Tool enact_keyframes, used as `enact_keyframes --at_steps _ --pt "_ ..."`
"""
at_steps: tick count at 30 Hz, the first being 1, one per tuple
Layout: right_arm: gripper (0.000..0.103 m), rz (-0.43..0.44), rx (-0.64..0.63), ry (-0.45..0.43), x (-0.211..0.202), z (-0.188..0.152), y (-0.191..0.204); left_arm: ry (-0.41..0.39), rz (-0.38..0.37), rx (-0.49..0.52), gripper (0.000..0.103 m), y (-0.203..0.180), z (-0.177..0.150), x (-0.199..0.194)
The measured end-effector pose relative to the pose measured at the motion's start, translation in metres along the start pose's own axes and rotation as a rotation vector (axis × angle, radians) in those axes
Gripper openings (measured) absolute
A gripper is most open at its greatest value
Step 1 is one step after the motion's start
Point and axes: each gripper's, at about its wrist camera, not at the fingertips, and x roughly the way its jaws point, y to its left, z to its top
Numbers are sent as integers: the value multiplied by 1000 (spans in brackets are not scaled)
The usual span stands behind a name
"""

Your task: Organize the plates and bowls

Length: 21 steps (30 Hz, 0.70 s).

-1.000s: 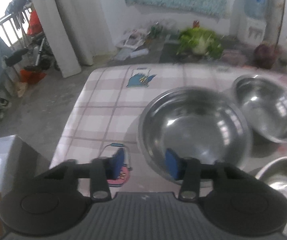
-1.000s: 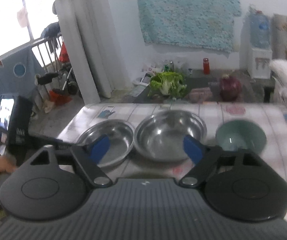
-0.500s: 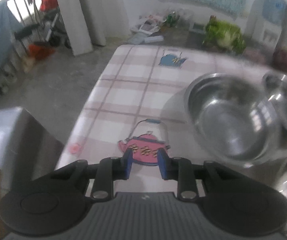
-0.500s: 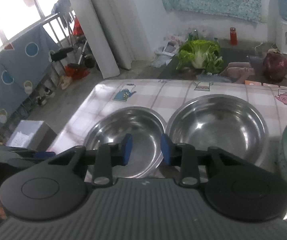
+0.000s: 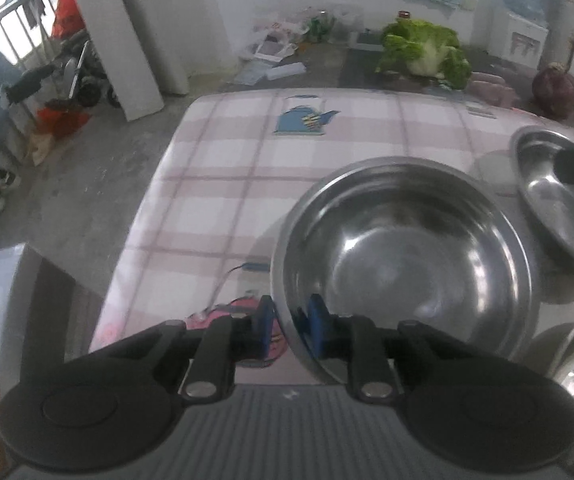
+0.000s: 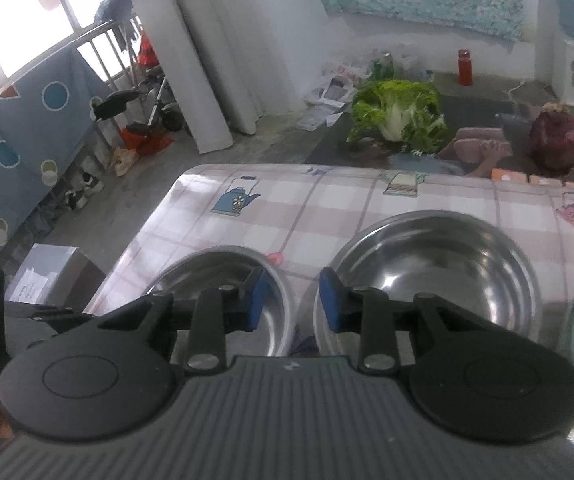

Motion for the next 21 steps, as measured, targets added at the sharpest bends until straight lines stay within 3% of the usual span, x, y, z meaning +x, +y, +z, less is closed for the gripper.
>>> enact_keyframes --at_steps 8,16,21 --pt "25 126 67 117 20 -21 11 27 -84 -82 18 45 -14 -9" --pt "23 86 20 174 29 -36 28 36 -154 -90 20 49 -23 -14" --pt "12 89 52 193 39 -42 25 27 -155 -100 20 46 -27 -11"
